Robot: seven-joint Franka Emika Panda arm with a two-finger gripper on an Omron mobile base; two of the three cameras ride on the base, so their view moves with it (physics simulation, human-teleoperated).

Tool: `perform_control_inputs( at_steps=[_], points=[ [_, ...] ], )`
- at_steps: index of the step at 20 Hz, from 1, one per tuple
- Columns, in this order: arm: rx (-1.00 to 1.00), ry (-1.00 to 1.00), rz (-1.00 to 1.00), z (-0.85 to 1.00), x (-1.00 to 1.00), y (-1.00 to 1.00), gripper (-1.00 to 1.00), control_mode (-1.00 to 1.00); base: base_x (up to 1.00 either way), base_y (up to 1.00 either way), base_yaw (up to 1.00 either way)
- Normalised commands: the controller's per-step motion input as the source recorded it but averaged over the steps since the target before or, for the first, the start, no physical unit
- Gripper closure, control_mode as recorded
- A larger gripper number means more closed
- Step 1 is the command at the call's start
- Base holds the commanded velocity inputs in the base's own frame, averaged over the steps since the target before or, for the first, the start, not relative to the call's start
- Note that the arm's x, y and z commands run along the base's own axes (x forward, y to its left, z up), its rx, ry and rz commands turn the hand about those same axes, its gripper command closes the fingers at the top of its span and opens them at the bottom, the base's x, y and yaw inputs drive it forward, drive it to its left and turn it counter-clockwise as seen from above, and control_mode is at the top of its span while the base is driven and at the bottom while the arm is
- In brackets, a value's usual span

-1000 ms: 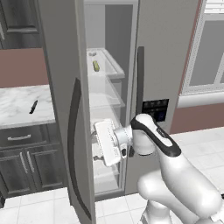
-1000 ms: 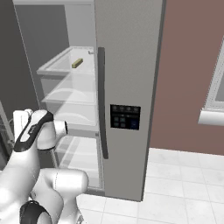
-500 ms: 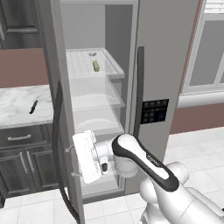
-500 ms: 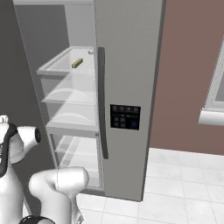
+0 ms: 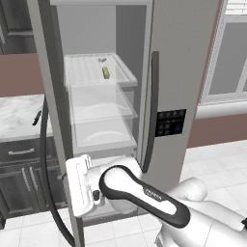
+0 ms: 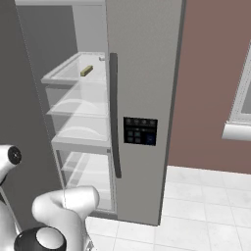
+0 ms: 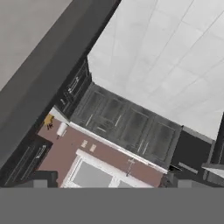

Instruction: Retrieve the butter from the fridge and place it on a plate on the dining table. Then retrieve the butter knife by the fridge and place it near the plate.

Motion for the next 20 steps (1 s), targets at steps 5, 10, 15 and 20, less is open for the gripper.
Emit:
perform_control_inputs(
  at_steps=[5,10,15,20],
  points=[
    [-0.37,0.05,-0.04,0.53,-0.08,-0.53,-1.00,-1.00,0.00,0.00,0.00],
    [-0.47,0.00,0.00,0.28,-0.11,-0.96,-1.00,-1.00,0.00,0.00,0.00],
    [-0.52,0.04,0.14,0.08,0.75,-0.80,-1.00,-1.00,0.00,0.00,0.00],
    [-0.70,-0.01,0.21,0.21,0.68,-0.36,-1.00,-1.00,0.00,0.00,0.00]
  ],
)
